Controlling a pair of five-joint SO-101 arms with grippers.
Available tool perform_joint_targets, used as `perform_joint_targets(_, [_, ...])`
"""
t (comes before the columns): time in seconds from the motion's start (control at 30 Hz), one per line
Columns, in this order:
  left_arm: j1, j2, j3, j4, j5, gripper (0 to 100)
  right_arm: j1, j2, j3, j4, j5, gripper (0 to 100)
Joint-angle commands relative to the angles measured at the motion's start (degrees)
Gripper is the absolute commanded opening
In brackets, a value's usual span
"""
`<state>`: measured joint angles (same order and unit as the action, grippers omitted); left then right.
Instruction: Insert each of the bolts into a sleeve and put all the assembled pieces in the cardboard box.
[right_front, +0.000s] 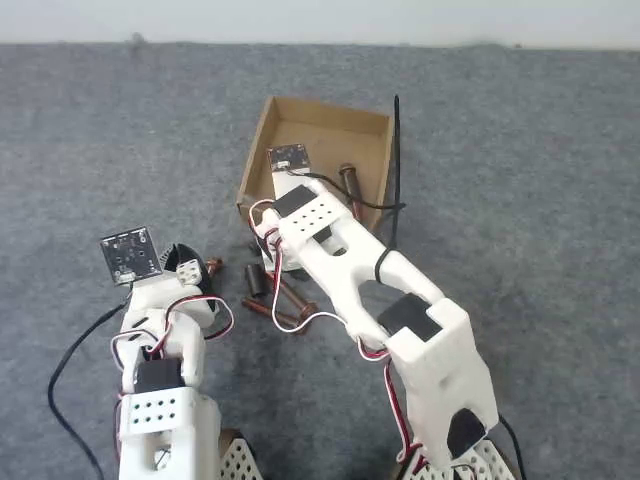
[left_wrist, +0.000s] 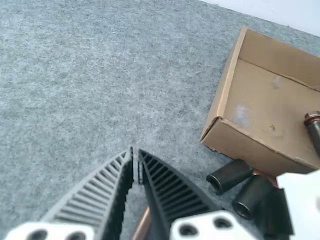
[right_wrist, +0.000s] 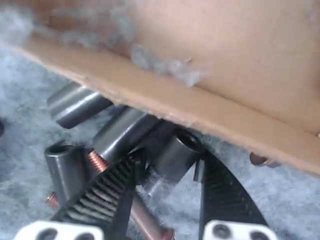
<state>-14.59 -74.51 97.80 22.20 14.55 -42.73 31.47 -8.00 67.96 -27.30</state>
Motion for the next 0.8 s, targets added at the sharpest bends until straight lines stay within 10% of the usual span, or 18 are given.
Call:
perform_joint_targets(0.0, [0.26,-1.41,-0.84,-0.44,-0.88,2,-0.66,-0.92,-2.11,0.92,-0.44,14.5])
perform_joint_targets(0.77, [0.26,-1.41,-0.84,-0.62,-0.97,2,5.49,-9.80,-2.55,13.58,3.08,0.6])
